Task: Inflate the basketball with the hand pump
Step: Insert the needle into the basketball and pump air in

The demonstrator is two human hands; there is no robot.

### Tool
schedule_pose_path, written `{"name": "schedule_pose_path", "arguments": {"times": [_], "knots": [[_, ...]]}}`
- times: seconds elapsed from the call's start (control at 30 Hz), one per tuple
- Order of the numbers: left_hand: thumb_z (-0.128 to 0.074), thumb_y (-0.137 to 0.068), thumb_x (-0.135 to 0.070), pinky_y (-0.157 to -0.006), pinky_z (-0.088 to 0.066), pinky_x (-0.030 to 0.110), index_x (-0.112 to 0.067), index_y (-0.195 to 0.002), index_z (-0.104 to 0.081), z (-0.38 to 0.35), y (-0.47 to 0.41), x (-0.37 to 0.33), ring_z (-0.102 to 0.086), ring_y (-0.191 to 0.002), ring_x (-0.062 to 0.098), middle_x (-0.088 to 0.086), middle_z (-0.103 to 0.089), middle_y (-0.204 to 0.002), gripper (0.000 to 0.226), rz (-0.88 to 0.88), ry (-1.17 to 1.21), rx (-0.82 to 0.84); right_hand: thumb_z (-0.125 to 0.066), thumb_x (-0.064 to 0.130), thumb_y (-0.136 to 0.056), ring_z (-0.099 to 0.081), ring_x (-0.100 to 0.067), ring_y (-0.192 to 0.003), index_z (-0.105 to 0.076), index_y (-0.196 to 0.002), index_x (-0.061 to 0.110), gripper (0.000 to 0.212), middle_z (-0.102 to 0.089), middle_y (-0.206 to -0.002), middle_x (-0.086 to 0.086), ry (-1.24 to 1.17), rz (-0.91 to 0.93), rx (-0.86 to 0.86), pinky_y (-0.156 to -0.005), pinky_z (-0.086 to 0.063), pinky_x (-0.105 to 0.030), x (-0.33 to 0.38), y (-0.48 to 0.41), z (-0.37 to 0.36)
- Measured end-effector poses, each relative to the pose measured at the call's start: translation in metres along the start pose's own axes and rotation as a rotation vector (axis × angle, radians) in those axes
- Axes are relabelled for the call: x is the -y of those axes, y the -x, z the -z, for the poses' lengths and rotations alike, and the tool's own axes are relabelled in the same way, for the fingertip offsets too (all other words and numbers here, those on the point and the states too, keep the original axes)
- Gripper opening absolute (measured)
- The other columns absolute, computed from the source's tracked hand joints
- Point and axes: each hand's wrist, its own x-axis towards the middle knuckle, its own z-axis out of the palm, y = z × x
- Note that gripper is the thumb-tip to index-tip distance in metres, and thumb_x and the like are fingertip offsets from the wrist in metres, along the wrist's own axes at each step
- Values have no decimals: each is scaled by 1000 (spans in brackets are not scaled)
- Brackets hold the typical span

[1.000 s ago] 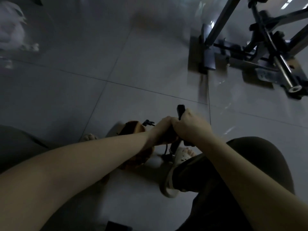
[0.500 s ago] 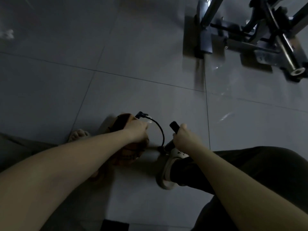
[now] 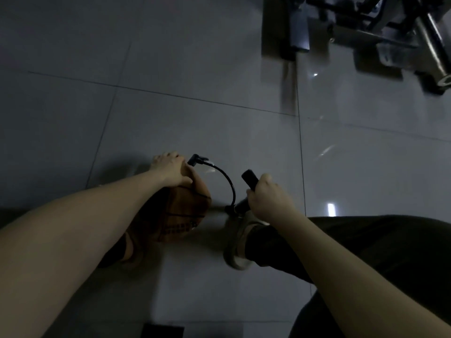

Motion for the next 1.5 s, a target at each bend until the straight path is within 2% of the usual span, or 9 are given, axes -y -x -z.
{"name": "schedule_pose_path", "arguments": {"times": [0.07, 0.23, 0.4, 0.57, 0.67, 0.83, 1.03, 1.3, 1.5], "knots": [[-60, -80, -75, -105, -35, 45, -24, -133, -51, 5, 2, -3, -44, -128, 31, 5, -48, -137, 74, -6, -2, 8, -47, 34, -101, -62, -36, -94, -36, -104, 11, 25, -61, -104, -17, -5, -6, 14, -81, -54, -47, 1, -5, 2], [-63, -85, -64, -80, -44, 40, -20, -101, -47, 2, 12, -18, -51, -92, 28, 9, -60, -109, 49, 16, 133, -42, -48, 33, -99, -60, -31, -92, -36, -103, 11, 25, -60, -107, -14, 162, -18, 34, -79, -50, -41, 1, -6, 6], [-65, -84, -62, -96, -40, 40, -19, -120, -60, 2, 23, -22, -51, -116, 33, 12, -59, -117, 56, 38, 154, -98, -56, 42, -94, -54, -29, -86, -49, -113, 11, 37, -58, -101, -6, 402, 92, 18, -72, -40, -33, 16, -5, 24], [-63, -83, -52, -87, -36, 38, -28, -97, -69, -1, 35, -15, -57, -106, 31, 3, -65, -101, 28, 89, 288, -30, -48, 31, -99, -61, -26, -82, -60, -101, 12, 22, -64, -96, -8, 291, 355, -56, -74, -56, -39, 64, -37, 22], [-61, -86, -51, -80, -33, 37, -27, -92, -68, -4, 50, -18, -59, -101, 29, 1, -65, -98, 26, 44, 282, -130, -52, 21, -97, -62, -26, -90, -62, -116, 14, 23, -64, -108, -8, 361, 476, 49, -73, -54, -36, 88, -63, 5], [-56, -89, -67, -94, -32, 43, -23, -99, -68, -22, 66, -31, -48, -103, 23, -1, -62, -102, 47, -55, 245, -218, -60, 18, -94, -55, -30, -117, -44, -143, 13, 51, -54, -134, -11, 653, 635, 261, -94, -49, -38, 101, -92, -12], [-48, -96, -50, -92, -36, 42, -15, -111, -65, -31, 64, -41, -50, -102, 26, 4, -60, -108, 41, -281, 92, -262, -66, 14, -88, -57, -24, -88, -54, -121, 15, 34, -61, -109, -7, 871, 744, 347, -74, -49, -33, 91, -96, -33], [-45, -96, -48, -86, -39, 40, -16, -112, -59, -30, 60, -41, -49, -96, 24, 4, -59, -106, 39, -393, 11, -266, -72, 16, -83, -58, -21, -85, -51, -121, 15, 43, -60, -102, -3, 963, 747, 324, -69, -48, -31, 87, -106, -41], [-44, -97, -43, -92, -37, 42, -12, -127, -52, -22, 63, -45, -45, -108, 26, 8, -53, -121, 43, -407, -104, -152, -63, -1, -89, -70, -29, -85, -36, -134, 10, 54, -56, -121, -20, 725, 471, 555, -67, -62, -36, 87, -101, -54]]}}
